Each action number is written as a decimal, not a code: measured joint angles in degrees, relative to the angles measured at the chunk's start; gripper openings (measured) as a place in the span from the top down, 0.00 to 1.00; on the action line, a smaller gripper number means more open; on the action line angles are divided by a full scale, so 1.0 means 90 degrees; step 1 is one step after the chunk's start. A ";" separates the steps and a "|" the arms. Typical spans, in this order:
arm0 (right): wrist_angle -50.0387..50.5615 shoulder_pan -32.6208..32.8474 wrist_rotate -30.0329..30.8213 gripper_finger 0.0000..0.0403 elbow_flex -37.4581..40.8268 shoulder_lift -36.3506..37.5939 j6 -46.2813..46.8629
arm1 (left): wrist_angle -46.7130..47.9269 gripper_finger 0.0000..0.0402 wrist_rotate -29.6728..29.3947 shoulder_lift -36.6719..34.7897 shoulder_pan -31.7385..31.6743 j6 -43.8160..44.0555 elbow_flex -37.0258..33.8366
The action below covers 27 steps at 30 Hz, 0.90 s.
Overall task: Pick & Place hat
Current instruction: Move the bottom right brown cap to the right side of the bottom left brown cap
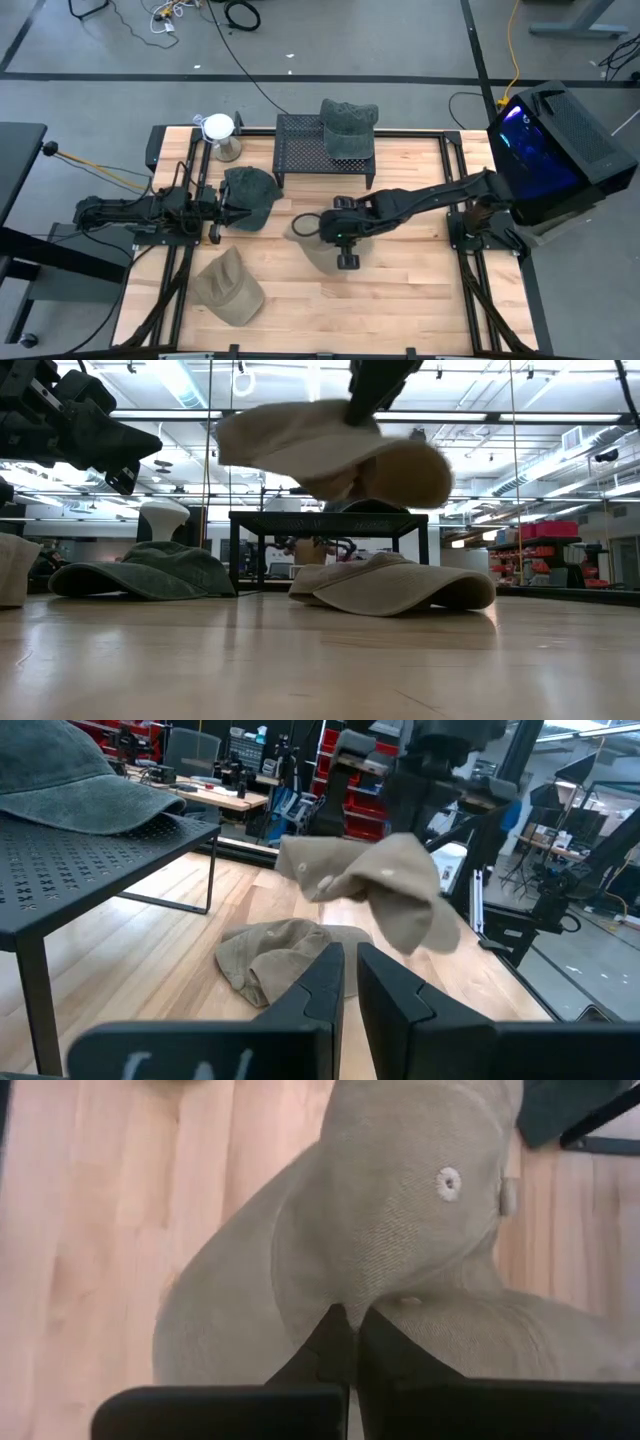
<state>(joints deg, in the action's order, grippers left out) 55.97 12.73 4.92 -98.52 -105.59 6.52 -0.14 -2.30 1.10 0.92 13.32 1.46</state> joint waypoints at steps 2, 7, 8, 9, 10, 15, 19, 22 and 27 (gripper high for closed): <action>-0.0113 0.0002 -0.0006 1.00 -0.0008 -0.0108 -0.0105 | 0.0000 0.90 0.0000 0.0000 0.0001 0.0000 -0.0001; -0.0665 0.0000 -0.0218 1.00 -0.0008 -0.0214 -0.0192 | -0.0002 0.90 0.0000 0.0000 0.0000 0.0001 0.0002; -0.0752 -0.0002 -0.0227 1.00 -0.0008 -0.0218 -0.0137 | -0.0002 0.90 0.0000 0.0000 -0.0001 0.0002 -0.0001; -0.0895 -0.0002 -0.0250 1.00 -0.0008 -0.0218 -0.0086 | -0.0002 0.90 -0.0001 0.0000 -0.0001 0.0002 0.0002; -0.1088 -0.0002 -0.0271 1.00 -0.0008 -0.0215 0.0000 | -0.0002 0.90 0.0002 0.0000 0.0000 0.0001 0.0001; -0.1714 -0.0007 -0.0337 1.00 -0.0010 -0.0215 0.0749 | -0.0002 0.90 -0.0001 0.0000 0.0002 0.0002 0.0001; -0.1820 -0.0022 -0.0337 1.00 -0.0010 -0.0215 0.1354 | -0.0002 0.90 -0.0001 0.0000 0.0001 0.0000 0.0000; -0.1860 -0.0056 -0.0325 1.00 -0.0010 -0.0254 0.1789 | -0.0001 0.90 -0.0001 0.0000 0.0001 0.0001 0.0002; -0.1900 -0.0131 -0.0072 1.00 -0.0010 -0.0448 0.2560 | -0.0002 0.90 -0.0001 0.0000 -0.0001 0.0001 0.0002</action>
<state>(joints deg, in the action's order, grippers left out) 38.87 11.55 4.27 -98.61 -109.62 29.55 -0.16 -2.31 1.10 0.91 13.33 1.48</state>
